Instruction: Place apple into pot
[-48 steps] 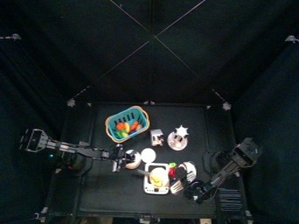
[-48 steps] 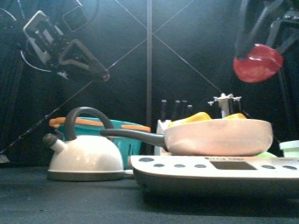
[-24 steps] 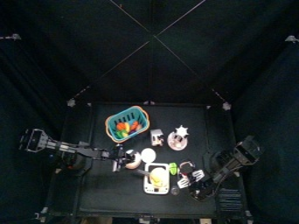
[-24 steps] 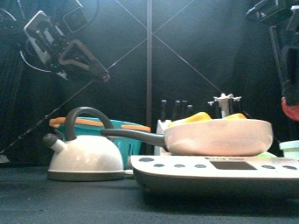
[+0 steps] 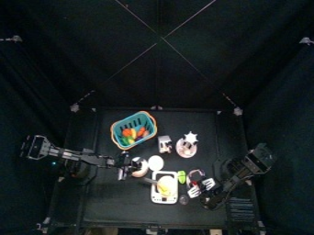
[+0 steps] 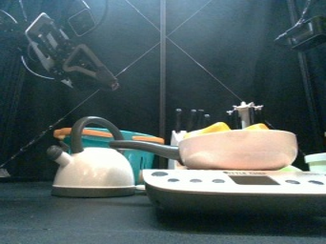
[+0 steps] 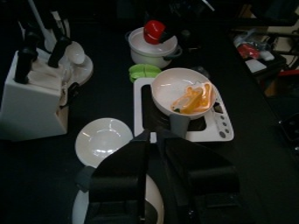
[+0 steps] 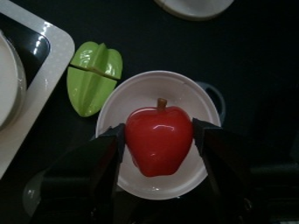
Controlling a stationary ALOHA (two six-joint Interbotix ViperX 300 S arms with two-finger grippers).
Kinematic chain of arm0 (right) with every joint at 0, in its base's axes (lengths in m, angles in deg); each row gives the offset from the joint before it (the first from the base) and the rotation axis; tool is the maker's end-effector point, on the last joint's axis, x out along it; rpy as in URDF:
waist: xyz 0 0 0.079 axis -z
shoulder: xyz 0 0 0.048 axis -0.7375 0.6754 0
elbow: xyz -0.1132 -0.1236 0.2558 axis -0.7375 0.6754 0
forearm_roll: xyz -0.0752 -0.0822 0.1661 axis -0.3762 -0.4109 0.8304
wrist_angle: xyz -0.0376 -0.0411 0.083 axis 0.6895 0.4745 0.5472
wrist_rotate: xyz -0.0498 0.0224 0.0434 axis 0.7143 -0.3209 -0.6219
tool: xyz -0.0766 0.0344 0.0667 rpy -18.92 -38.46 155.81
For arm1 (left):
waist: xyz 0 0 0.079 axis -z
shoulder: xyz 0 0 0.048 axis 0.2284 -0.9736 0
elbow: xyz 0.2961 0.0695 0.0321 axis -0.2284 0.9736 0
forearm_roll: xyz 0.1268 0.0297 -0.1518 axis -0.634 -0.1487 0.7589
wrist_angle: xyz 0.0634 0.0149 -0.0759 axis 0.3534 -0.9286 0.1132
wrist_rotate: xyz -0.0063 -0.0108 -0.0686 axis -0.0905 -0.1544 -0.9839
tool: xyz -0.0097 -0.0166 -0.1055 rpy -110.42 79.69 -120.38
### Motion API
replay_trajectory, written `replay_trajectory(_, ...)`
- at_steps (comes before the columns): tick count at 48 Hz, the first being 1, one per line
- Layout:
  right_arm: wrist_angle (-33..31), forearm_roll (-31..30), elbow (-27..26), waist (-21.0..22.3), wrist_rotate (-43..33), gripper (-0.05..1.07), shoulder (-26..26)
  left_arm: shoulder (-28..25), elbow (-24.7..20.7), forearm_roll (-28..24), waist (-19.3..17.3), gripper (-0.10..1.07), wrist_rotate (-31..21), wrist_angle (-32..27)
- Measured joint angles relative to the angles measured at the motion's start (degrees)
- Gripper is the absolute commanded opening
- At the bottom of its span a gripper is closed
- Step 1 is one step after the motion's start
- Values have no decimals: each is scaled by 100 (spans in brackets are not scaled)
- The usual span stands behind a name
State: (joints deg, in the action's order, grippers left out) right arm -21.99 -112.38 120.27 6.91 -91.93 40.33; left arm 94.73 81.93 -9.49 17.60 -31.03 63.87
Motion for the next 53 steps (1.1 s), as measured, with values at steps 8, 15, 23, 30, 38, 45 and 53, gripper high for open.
replay_trajectory(8,62,18,26,26,0,88,26,0,9,18,0,59,0,0)
replay_trajectory(15,62,18,26,35,0,91,26,0,9,26,0,59,0,0)
replay_trajectory(23,70,0,26,44,9,98,26,0,0,26,9,59,0,0)
replay_trajectory(30,62,-9,26,44,0,100,26,0,0,26,0,59,9,0)
replay_trajectory(38,70,-26,26,44,18,100,26,0,0,26,9,59,0,0)
replay_trajectory(45,62,-70,18,44,26,100,26,0,0,26,9,59,0,0)
replay_trajectory(53,79,-114,-70,44,79,100,26,0,9,26,0,59,0,0)
